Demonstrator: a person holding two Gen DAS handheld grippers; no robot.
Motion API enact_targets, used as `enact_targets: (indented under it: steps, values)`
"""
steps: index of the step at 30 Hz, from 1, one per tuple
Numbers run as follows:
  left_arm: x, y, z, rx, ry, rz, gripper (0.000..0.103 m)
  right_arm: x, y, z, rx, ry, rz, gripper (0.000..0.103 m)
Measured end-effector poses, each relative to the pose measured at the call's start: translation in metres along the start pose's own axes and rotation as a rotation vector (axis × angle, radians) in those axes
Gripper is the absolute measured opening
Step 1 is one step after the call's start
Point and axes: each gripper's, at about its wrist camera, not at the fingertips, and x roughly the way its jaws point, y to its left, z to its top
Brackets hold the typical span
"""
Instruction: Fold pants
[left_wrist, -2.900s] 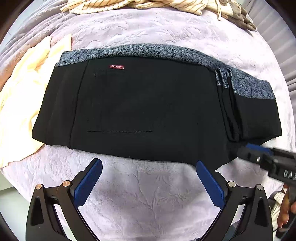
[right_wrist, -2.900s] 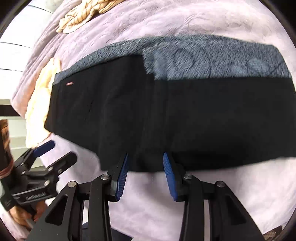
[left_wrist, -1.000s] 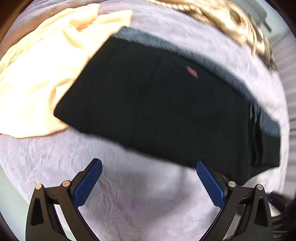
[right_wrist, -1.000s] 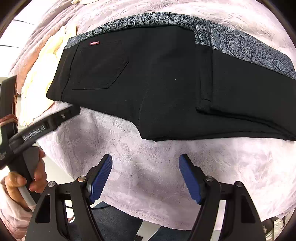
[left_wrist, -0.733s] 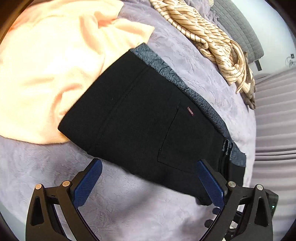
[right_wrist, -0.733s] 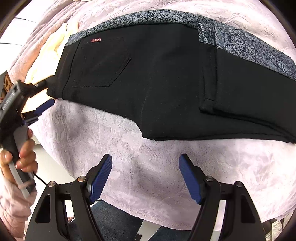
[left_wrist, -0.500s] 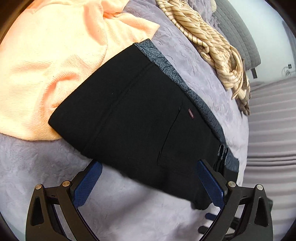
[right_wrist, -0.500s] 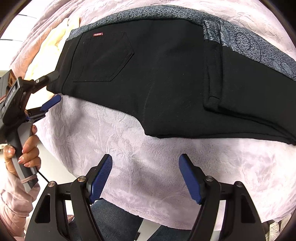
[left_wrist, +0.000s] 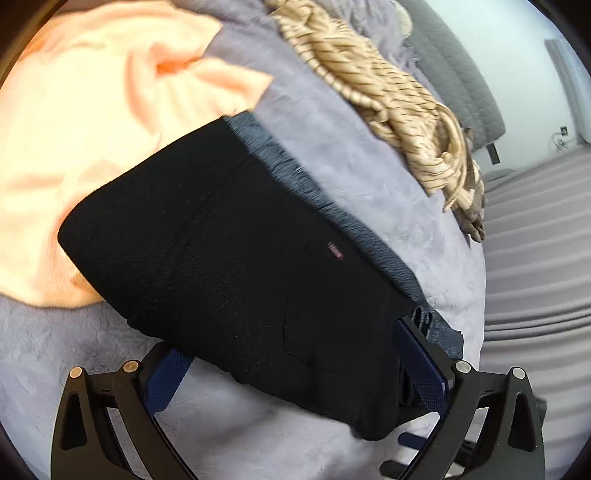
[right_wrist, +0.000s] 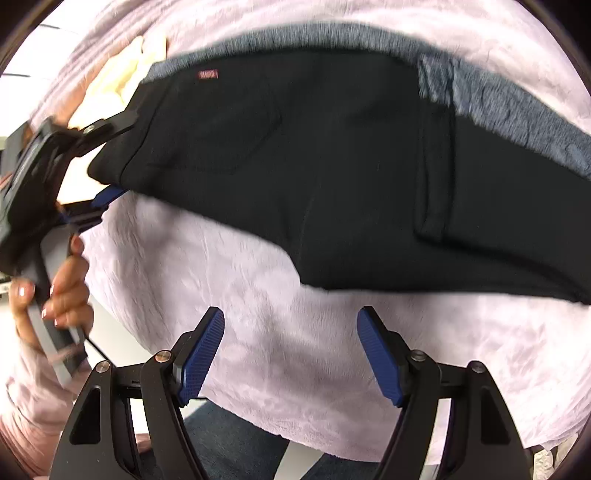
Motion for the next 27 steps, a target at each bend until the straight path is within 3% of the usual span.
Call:
enact_targets:
  steps: [1, 3, 4, 5, 6, 7, 8, 9, 13, 15, 18, 22, 27]
  values:
    - [0.002, -0.001, -0.001, 0.002, -0.004, 0.013, 0.102, -0.004, 0.000, 0.003, 0.000, -0.010, 0.002, 0.078]
    - [0.015, 0.001, 0.000, -0.004, 0.014, 0.112, 0.099, -0.016, 0.001, 0.015, -0.011, -0.037, -0.001, 0.078]
    - [0.022, 0.003, 0.000, -0.002, 0.021, 0.174, 0.086, -0.024, 0.003, 0.024, -0.027, -0.052, -0.009, 0.078]
    - [0.029, 0.004, -0.001, 0.012, 0.030, 0.252, 0.065, -0.032, 0.006, 0.033, -0.042, -0.063, -0.017, 0.078]
    - [0.036, 0.004, -0.002, 0.033, 0.043, 0.325, 0.058, -0.038, 0.008, 0.040, -0.053, -0.074, -0.023, 0.078]
    - [0.038, 0.005, -0.003, 0.041, 0.046, 0.341, 0.057, -0.049, 0.013, 0.051, -0.073, -0.093, -0.028, 0.078]
    - [0.039, 0.004, -0.005, 0.049, 0.020, 0.357, 0.048, -0.056, 0.017, 0.060, -0.085, -0.105, -0.028, 0.078]
    - [0.037, -0.002, -0.007, 0.089, -0.012, 0.397, 0.045, -0.064, 0.022, 0.070, -0.099, -0.114, -0.022, 0.078]
    - [0.053, -0.054, -0.038, 0.489, -0.123, 0.660, 0.043, -0.089, 0.051, 0.118, -0.167, -0.089, 0.057, 0.078]
    - [0.061, -0.071, -0.054, 0.634, -0.173, 0.756, 0.043, -0.094, 0.078, 0.141, -0.240, -0.053, 0.091, 0.078]
    - [0.065, -0.076, -0.058, 0.670, -0.190, 0.787, 0.042, -0.082, 0.132, 0.171, -0.336, 0.059, 0.123, 0.078]
    - [0.068, -0.077, -0.056, 0.669, -0.191, 0.795, 0.042, -0.042, 0.186, 0.192, -0.397, 0.176, 0.097, 0.078]
    - [0.069, -0.079, -0.062, 0.697, -0.211, 0.826, 0.042, 0.020, 0.236, 0.184, -0.483, 0.324, 0.034, 0.078]
